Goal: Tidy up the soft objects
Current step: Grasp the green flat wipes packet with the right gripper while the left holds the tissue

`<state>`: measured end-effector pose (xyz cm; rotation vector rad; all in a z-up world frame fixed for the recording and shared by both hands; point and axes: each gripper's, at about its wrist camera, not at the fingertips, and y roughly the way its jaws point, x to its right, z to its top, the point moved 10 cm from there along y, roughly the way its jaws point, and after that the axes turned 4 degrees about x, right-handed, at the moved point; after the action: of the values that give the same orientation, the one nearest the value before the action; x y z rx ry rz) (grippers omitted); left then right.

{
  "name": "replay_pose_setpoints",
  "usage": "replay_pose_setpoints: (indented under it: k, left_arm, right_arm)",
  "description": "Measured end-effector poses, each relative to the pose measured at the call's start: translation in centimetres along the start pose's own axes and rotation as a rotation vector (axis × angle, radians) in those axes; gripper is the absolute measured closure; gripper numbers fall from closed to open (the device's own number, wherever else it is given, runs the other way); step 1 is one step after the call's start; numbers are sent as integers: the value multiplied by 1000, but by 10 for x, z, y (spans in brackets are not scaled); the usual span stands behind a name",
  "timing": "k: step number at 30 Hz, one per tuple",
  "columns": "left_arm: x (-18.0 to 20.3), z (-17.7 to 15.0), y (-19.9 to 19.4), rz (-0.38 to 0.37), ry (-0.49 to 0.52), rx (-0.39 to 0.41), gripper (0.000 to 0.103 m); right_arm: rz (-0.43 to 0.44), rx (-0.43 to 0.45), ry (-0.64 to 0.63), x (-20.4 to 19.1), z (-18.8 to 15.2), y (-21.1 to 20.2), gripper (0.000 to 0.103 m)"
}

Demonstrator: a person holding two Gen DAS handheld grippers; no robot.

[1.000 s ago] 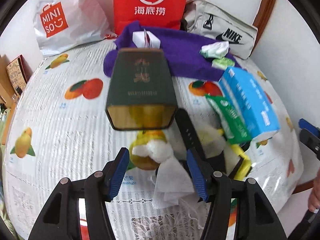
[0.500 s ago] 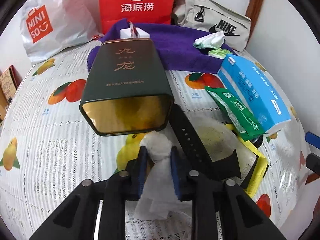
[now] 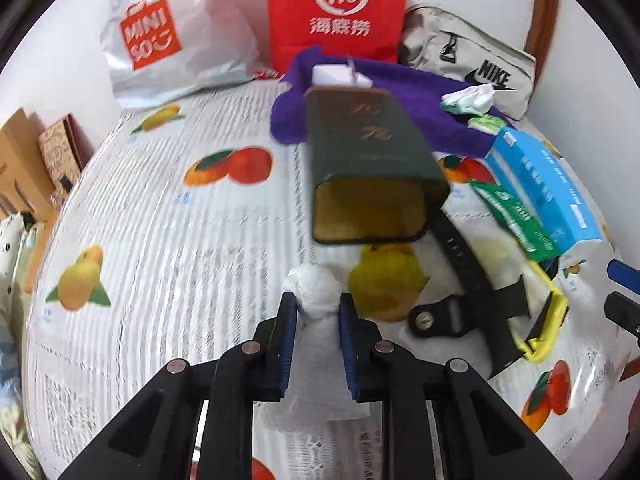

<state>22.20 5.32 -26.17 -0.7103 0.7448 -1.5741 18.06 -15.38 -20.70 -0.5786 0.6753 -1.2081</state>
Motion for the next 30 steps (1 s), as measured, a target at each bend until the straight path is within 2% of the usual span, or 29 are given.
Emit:
replay_pose_setpoints:
  k: [7, 10, 14, 19, 25, 28, 29, 30]
  left_arm:
    - [-4, -7, 3, -5, -13, 9, 82]
    - [-4, -7, 3, -16, -14, 13, 82]
    - [-4, -7, 2, -25, -11, 19, 82]
    - [-4, -7, 1, -44, -17, 24, 82]
    - [-7, -6, 2, -86, -39, 22, 81]
    - [-7, -6, 2, -96, -45, 20, 81]
    - [-7, -5, 3, -96, -43, 19, 81]
    - [-6, -5, 3, -95, -41, 19, 81]
  right_arm:
    - [11, 7, -94, -31, 6, 14, 30]
    - [12, 13, -106, -40, 9, 20, 39]
    - [-79, 51, -242, -46, 19, 23, 41]
    - [-206, 28, -456, -46, 21, 36, 53]
    - [-295, -19, -621, -45, 18, 52, 54]
    - [-319, -28, -661, -44, 18, 61, 57]
    - [-323, -34, -673, -44, 17, 65, 65]
    - [-329, -42, -682, -44, 17, 68, 82]
